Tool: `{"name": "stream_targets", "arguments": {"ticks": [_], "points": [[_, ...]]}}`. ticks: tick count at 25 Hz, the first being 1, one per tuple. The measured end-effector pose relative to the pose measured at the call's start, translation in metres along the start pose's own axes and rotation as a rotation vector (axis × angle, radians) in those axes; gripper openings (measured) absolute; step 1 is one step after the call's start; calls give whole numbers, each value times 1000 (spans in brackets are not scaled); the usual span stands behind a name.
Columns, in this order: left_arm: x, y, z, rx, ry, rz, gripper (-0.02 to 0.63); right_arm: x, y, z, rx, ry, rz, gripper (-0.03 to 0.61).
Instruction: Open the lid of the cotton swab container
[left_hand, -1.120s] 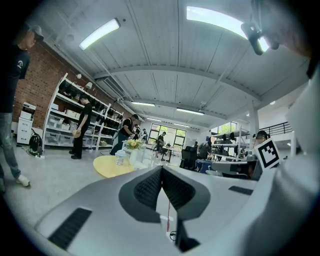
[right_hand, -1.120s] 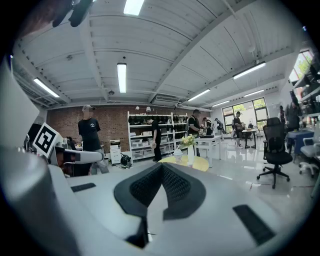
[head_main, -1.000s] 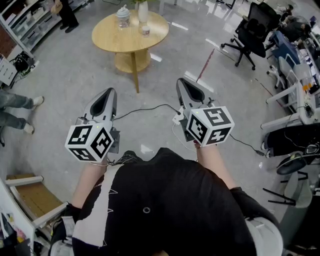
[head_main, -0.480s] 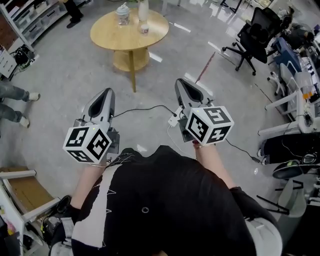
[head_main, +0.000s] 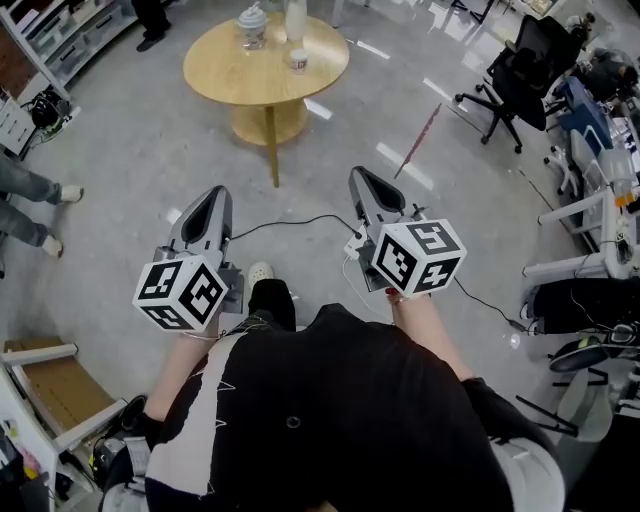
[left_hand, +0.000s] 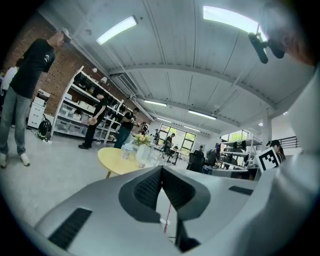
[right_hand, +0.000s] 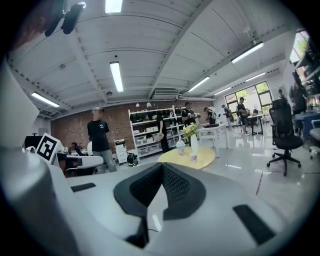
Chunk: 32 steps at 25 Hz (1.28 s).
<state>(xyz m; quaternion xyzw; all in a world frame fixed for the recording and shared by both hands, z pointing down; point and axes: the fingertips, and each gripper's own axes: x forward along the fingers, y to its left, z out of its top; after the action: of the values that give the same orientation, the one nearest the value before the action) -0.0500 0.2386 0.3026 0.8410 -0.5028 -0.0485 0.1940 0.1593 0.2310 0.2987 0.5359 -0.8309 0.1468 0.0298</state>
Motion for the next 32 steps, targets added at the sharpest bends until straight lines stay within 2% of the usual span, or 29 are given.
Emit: {"name": "stream_targets", "arguments": {"ticks": [8, 12, 18, 24, 32], "points": [[69, 41, 29, -4, 47, -64, 11, 75, -8, 25, 12, -12, -24, 5], [102, 59, 61, 20, 31, -101, 11, 113, -9, 47, 65, -50, -10, 5], [139, 92, 91, 33, 30, -130, 11, 164, -7, 65, 66, -61, -24, 5], [164, 116, 102, 28, 37, -143, 11, 198, -4, 70, 61, -56, -6, 5], [181, 144, 110, 1, 32, -146, 11, 226, -3, 69, 57, -51, -25, 5]]}}
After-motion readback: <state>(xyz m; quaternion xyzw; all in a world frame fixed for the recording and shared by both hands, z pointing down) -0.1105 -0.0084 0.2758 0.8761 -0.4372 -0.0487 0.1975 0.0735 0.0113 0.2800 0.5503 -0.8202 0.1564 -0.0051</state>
